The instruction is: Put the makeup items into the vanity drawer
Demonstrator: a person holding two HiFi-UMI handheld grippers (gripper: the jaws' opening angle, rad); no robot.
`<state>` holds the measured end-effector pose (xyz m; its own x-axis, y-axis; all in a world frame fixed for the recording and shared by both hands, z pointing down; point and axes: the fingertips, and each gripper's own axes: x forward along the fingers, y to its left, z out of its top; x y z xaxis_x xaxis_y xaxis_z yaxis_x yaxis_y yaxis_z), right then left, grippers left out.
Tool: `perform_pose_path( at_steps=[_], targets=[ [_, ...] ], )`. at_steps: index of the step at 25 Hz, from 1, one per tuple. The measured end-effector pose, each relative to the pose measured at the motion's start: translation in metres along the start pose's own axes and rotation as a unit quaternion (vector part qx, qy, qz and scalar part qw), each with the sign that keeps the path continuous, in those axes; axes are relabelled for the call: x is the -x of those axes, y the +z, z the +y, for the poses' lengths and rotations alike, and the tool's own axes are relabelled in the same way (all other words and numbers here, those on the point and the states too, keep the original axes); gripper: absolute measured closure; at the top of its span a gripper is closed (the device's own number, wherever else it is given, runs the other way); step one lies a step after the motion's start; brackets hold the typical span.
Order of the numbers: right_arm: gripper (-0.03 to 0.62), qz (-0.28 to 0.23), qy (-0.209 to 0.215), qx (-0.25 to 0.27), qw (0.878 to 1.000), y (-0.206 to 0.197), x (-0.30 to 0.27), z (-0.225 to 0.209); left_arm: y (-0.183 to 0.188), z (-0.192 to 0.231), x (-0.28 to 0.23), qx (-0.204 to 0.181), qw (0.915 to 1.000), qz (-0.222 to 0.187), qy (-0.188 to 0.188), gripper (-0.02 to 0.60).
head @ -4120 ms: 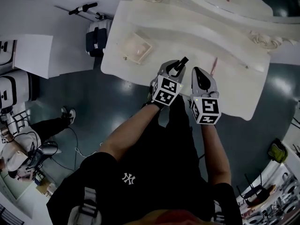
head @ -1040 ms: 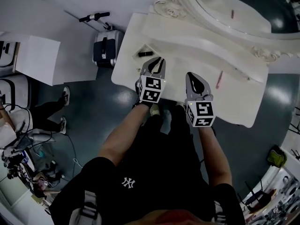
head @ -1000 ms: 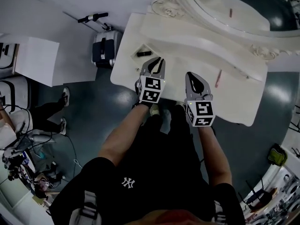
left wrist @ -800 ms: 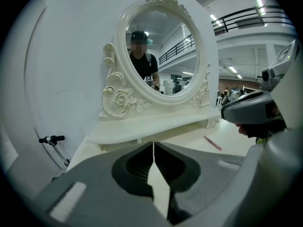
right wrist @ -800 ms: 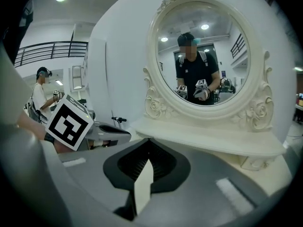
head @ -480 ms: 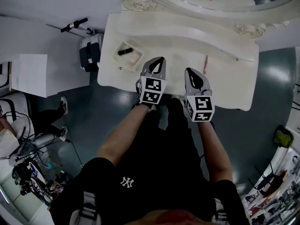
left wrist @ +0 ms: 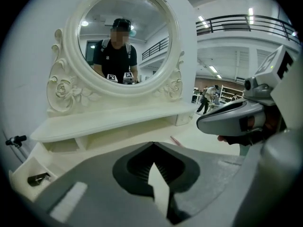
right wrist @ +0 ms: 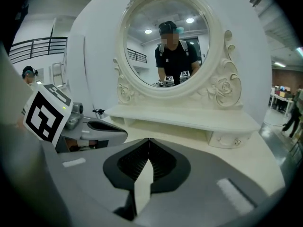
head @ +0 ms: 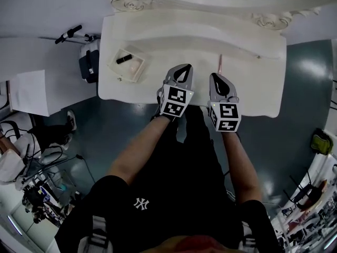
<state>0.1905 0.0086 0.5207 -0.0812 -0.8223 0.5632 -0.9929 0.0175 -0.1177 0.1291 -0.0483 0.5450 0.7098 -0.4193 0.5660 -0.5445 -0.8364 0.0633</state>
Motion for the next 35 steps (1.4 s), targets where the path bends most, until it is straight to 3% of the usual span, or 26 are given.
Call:
perform_pose_path(
  at_steps=[17,35],
  targets=[
    [0.507,0.085,-0.034,-0.040,0.995,-0.062,-0.045,-0.069,-0.023,-0.049,-0.056,-0.007,0.9980,0.041,-0.049,0.581],
    [0.487,0.152,-0.039,-0.030,0.987,-0.084,-0.080,-0.079,-0.030,-0.050,-0.072,0.006,0.9975,0.056,-0.042,0.581]
  ],
)
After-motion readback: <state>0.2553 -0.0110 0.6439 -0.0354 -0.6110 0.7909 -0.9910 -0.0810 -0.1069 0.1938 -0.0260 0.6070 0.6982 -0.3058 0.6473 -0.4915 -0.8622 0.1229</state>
